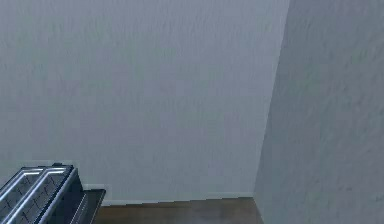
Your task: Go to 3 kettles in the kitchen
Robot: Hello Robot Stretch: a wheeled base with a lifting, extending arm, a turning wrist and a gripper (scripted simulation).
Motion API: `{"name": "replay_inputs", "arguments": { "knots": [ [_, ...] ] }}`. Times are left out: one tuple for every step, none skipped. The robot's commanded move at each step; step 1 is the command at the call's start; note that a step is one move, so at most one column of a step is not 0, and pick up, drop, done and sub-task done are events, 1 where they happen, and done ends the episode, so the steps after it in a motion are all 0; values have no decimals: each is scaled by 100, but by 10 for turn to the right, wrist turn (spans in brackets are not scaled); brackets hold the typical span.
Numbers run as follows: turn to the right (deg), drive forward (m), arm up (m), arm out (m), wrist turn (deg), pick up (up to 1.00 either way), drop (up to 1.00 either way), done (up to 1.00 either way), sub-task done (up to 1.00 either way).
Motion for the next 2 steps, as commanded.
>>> {"name": "replay_inputs", "arguments": {
  "knots": [
    [60, 0, 0, 0, 0, 0, 0, 0, 0],
    [0, 75, 0, 0, 0, 0, 0, 0, 0]
  ]
}}
